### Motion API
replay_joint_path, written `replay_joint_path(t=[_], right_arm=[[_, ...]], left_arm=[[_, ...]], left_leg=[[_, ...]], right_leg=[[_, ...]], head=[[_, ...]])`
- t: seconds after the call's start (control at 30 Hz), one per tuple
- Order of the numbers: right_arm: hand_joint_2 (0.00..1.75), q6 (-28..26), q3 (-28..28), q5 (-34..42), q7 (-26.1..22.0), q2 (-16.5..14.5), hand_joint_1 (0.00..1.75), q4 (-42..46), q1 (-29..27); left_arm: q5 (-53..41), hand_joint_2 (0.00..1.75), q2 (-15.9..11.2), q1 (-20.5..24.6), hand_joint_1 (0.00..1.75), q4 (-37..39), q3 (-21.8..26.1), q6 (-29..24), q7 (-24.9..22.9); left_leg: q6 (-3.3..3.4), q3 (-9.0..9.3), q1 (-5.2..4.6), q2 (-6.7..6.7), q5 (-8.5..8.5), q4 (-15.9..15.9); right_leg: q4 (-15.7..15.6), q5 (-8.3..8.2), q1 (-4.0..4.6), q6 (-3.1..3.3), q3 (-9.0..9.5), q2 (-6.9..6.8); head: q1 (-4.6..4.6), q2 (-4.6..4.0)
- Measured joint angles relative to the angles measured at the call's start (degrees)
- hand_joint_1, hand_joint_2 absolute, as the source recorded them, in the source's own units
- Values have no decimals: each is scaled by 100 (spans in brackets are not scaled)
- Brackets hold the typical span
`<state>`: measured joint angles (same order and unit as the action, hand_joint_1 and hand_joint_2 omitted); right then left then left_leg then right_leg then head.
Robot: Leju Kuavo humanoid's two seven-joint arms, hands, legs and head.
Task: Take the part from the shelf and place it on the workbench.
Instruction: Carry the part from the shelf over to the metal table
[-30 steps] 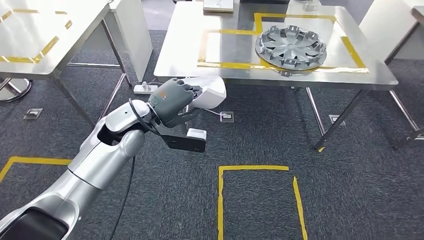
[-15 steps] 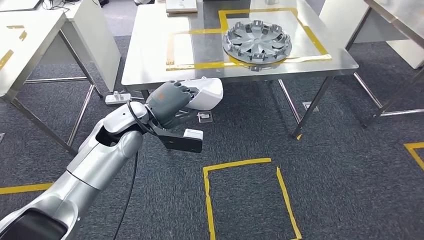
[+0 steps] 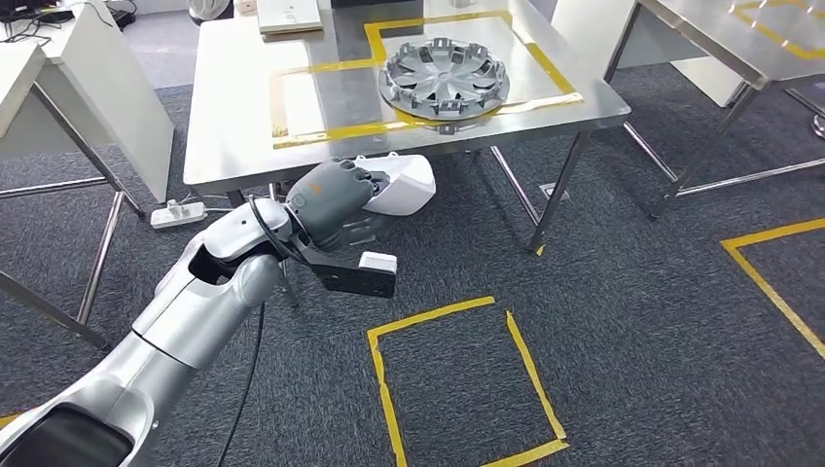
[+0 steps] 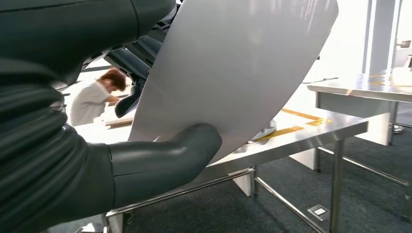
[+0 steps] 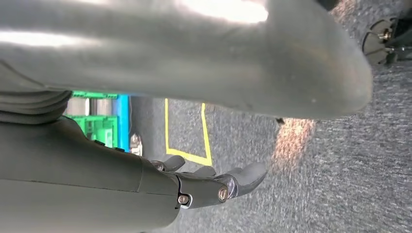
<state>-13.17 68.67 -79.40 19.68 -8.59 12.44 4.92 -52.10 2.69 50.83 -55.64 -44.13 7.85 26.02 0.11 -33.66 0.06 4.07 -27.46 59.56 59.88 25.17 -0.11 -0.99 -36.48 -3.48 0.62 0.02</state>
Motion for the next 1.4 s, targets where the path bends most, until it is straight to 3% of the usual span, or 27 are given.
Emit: replay_joint_path(t=[0.03,0.1,0.17,0.23,0.27,0.3,0.33,0.4,0.47,0.53,0.6,0.63,0.7,0.73,0.8,0.83,0.87,0.93,1.0,1.03,1.1,1.17,1.23,1.3,1.33,1.37,1.4], right_arm=[[0,1,0,-2,-1,0,0,-1,4],[0,3,-1,-7,1,-1,0,0,-4],[0,4,-1,-13,5,-3,0,0,-9],[0,4,0,-16,3,-5,0,-1,3],[0,5,0,-16,-4,-5,0,-1,8],[0,7,0,-16,-10,-5,0,0,8],[0,8,0,-16,-12,-6,0,0,4],[0,8,0,-16,-4,-6,0,0,-2],[0,7,0,-16,1,-8,0,-1,1],[0,6,0,-16,-2,-9,0,-1,4],[0,7,0,-19,-7,-8,0,0,-8],[0,8,0,-21,-8,-7,0,0,-18],[0,8,1,-24,-1,-7,0,0,-18],[0,8,1,-25,1,-8,0,-1,-13],[0,8,1,-25,-1,-9,0,-1,-2],[0,8,1,-26,0,-9,0,-1,-4],[0,8,2,-28,3,-9,0,0,-8],[0,8,2,-36,8,-9,0,0,-18],[0,6,2,-41,2,-9,0,-1,-12],[0,4,1,-44,-5,-9,0,-1,-7],[0,-25,1,-61,-16,-9,0,-1,-6],[0,-97,2,-86,-2,-9,0,0,-22],[0,-163,2,-94,14,-10,0,0,-19],[0,-195,1,-94,3,-15,0,-1,-5],[0,-205,0,-97,-3,-18,0,-1,-3],[0,-211,0,-99,-3,-20,0,-1,-4],[0,-217,0,-102,1,-21,0,0,-6]], left_arm=[[-2,175,0,7,162,0,0,0,2],[-7,175,6,15,162,-3,0,1,4],[-12,175,9,22,162,-9,1,4,1],[-14,175,-6,16,162,-5,2,9,-3],[-14,175,-18,4,162,2,2,11,-3],[-14,175,-29,-13,162,9,2,16,-3],[-14,175,-37,-27,162,14,2,22,-3],[-14,175,-44,-34,162,16,2,30,-2],[-13,175,-47,-17,162,19,3,36,-2],[-10,175,-47,-3,162,21,3,50,-3],[-10,175,-38,7,162,19,3,62,-6],[-10,175,-32,14,162,17,4,64,-8],[-10,175,-18,36,162,13,6,63,-8],[-10,175,-18,39,162,15,7,64,-9],[-10,175,-22,32,162,25,7,65,-10],[-10,175,-23,26,162,30,7,66,-10],[-10,175,-23,23,162,33,7,66,-10],[-9,175,-22,25,162,34,7,66,-10],[-7,175,-24,37,162,37,7,66,-10],[-6,175,-25,42,162,38,7,66,-10],[-5,175,-16,46,162,35,8,65,-10],[-3,175,-10,54,162,22,11,63,-11],[1,175,-35,54,162,16,15,62,-12],[3,175,-72,15,162,22,16,62,-12],[3,175,-88,-14,162,27,15,62,-13],[3,175,-102,-36,162,30,16,63,-17],[3,175,-114,-47,162,32,17,63,-21]], left_leg=[[-31,15,-15,45,-16,-4],[-94,46,-16,106,-48,-13],[-159,-16,1,-65,-195,178],[-206,-295,17,-312,-513,782],[-219,-486,18,-360,-664,1156],[-226,-643,19,-377,-732,1435],[-225,-725,22,-385,-689,1535],[-209,-587,34,-426,-302,1100],[-185,-286,61,-651,47,379],[-147,-145,64,-837,92,57],[-77,-115,55,-785,71,8],[-35,-91,59,-735,72,-16],[39,-29,78,-622,69,-61],[65,-5,67,-560,50,-65],[96,31,45,-431,3,-57],[100,53,35,-370,-27,-51],[98,84,28,-316,-59,-47],[81,178,17,-215,-140,-43],[37,249,-16,-131,-216,-42],[11,266,-31,-94,-241,-49],[-43,302,-47,-32,-275,-82],[-104,289,-37,-120,-363,3],[-161,19,-15,-305,-588,528],[-205,-432,6,-379,-795,1268],[-222,-598,19,-383,-768,1465],[-237,-679,35,-384,-625,1465],[-251,-659,52,-384,-377,1253]], right_leg=[[-51,21,21,42,21,-8],[-70,10,2,109,30,114],[-100,-6,-37,171,60,220],[-109,-9,-55,215,78,323],[-107,-7,-55,227,80,384],[-104,-3,-56,231,83,454],[-100,1,-57,229,87,525],[-84,17,-64,209,101,666],[-55,44,-70,161,90,785],[-48,45,-88,83,41,887],[-70,31,-116,-5,11,981],[-47,46,-112,-40,-3,940],[284,199,-90,-89,-173,702],[627,333,-78,-105,-356,548],[1349,549,-78,-118,-781,417],[1503,531,-77,-113,-900,397],[1433,407,-74,-100,-901,385],[720,-24,-48,-43,-588,292],[74,-232,23,42,-250,131],[-53,-223,51,82,-182,86],[-80,-179,55,143,-158,134],[-125,-155,16,196,-106,185],[-154,-115,-20,255,-31,217],[-155,-56,-31,284,36,266],[-154,-21,-36,279,78,298],[-150,17,-44,263,126,328],[-141,61,-57,239,180,356]], head=[[-1,0],[-1,1],[-4,1],[-8,1],[-7,1],[-8,1],[-8,1],[-8,0],[-6,0],[-4,1],[-4,1],[1,1],[32,1],[49,1],[57,1],[59,1],[58,1],[59,1],[58,1],[54,1],[48,1],[44,1],[41,1],[40,1],[40,0],[39,0],[39,0]])
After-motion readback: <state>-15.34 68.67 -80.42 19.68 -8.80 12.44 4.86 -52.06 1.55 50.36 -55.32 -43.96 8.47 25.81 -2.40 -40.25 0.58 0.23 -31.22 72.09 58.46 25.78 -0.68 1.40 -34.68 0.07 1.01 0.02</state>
